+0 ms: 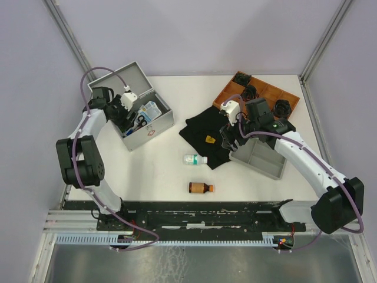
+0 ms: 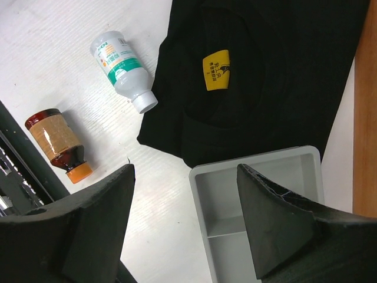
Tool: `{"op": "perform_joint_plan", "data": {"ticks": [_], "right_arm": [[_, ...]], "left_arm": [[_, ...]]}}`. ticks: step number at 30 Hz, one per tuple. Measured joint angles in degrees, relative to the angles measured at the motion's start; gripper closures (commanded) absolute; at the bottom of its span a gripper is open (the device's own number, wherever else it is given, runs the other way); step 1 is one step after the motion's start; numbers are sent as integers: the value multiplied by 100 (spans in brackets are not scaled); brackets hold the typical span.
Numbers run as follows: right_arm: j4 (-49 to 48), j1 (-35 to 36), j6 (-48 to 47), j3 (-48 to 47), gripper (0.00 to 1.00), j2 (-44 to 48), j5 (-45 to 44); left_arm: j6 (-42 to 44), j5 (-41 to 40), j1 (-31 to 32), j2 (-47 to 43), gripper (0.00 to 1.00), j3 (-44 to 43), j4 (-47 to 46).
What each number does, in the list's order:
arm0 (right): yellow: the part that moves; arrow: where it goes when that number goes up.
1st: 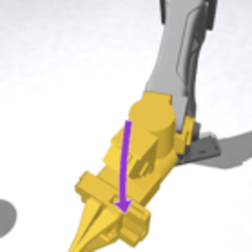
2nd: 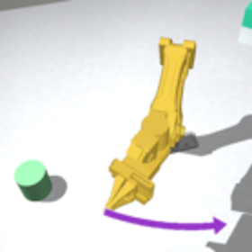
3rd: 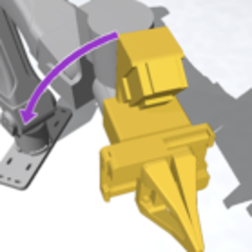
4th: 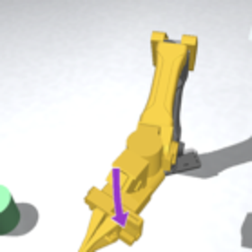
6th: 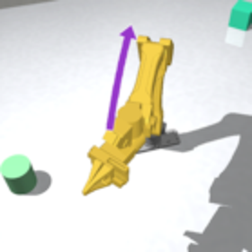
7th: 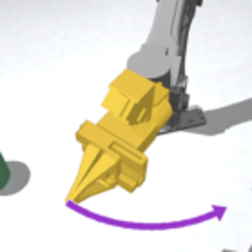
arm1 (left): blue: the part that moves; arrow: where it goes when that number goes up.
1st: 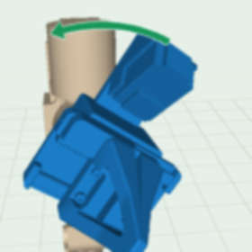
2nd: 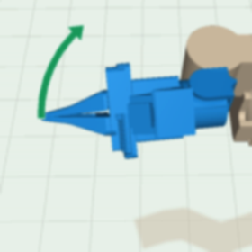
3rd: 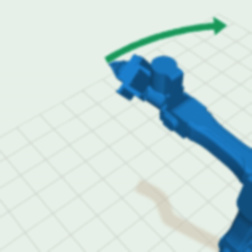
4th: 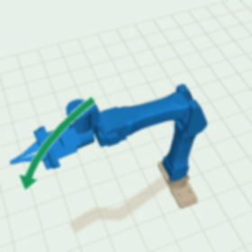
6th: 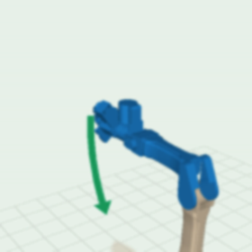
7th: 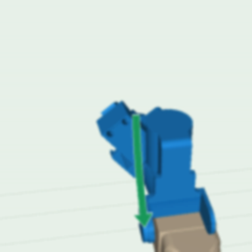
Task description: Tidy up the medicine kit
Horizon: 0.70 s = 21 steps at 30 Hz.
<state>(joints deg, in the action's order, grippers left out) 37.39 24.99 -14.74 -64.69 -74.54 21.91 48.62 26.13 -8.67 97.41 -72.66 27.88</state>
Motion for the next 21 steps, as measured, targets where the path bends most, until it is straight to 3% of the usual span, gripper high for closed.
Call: {"op": "perform_joint_plan", "data": {"ticks": [7,17,21], "right_arm": [[39,0,-4,0,22,-59,15],[85,0,-9,0,22,-68,28],[85,0,-9,0,22,-87,28]], "left_arm": [[199,-570,247,638,21,-330,378],[332,-787,319,984,64,-667,820],[334,-772,317,922,73,-723,907]]}}
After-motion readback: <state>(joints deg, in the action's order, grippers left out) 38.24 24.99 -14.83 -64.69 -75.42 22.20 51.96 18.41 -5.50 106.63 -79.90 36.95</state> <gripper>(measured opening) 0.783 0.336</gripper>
